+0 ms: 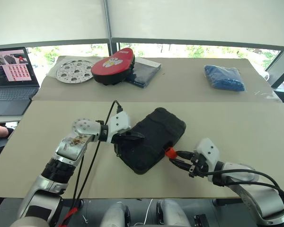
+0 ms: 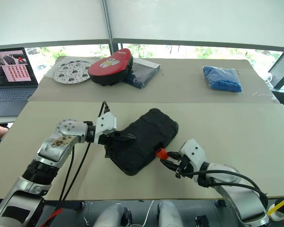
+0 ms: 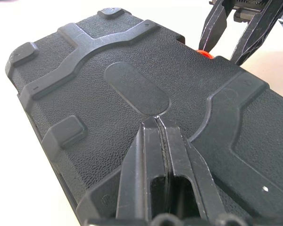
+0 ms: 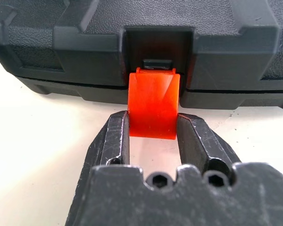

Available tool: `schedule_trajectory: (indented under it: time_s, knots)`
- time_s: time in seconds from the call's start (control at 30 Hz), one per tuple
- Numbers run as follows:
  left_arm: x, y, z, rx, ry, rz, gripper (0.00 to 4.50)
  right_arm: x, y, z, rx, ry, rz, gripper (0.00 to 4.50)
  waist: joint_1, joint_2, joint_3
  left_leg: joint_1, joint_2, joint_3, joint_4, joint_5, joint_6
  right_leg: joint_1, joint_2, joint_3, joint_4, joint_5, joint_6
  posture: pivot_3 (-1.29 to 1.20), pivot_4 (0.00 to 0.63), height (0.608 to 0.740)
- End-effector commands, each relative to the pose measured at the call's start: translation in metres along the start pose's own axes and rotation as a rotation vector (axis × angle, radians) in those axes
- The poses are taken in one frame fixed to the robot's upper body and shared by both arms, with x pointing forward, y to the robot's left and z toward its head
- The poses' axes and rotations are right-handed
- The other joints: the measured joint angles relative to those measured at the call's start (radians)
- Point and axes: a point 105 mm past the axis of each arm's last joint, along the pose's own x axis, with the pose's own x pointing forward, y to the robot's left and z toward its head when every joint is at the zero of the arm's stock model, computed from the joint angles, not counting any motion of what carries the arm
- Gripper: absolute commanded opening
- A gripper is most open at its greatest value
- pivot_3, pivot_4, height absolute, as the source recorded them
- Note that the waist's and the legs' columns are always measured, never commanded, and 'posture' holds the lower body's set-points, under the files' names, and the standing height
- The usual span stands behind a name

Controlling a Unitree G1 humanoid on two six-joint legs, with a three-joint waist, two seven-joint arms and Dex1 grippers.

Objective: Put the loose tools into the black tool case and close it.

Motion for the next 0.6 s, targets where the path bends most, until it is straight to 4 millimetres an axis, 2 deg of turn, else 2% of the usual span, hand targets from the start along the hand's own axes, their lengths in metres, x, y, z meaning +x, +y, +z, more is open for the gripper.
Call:
schedule_trajectory:
  time_s: [0.03,0.37,0.6]
  knots:
    - [0.0084,-0.0163,-0.0336,-0.096,0.108,-0.056,0.00,0.0028,0.0123,0.0279,-0.082,-0.130,0.060,1.24,-0.001,0.000,0.000,0.001,0.000,0.000,-0.001,0.000,0.000,0.000,0.000,0.000,0.000,0.000,0.000,0.00,0.150,0.740]
    - [0.0091,-0.0162,-0.0326,-0.096,0.108,-0.060,0.00,0.0059,0.0105,0.0365,-0.059,-0.199,0.064,1.24,-0.009,0.000,0.000,0.004,0.000,0.001,-0.005,0.001,-0.002,0.001,0.000,0.002,0.000,0.000,-0.001,0.00,0.150,0.740]
    - [0.0090,-0.0166,-0.0329,-0.097,0.113,-0.061,0.00,0.0024,0.0107,0.0267,-0.113,-0.176,0.080,1.24,-0.009,0.000,0.000,0.007,0.000,0.001,-0.009,0.002,-0.004,0.001,0.001,0.002,0.000,-0.001,-0.002,0.00,0.150,0.740]
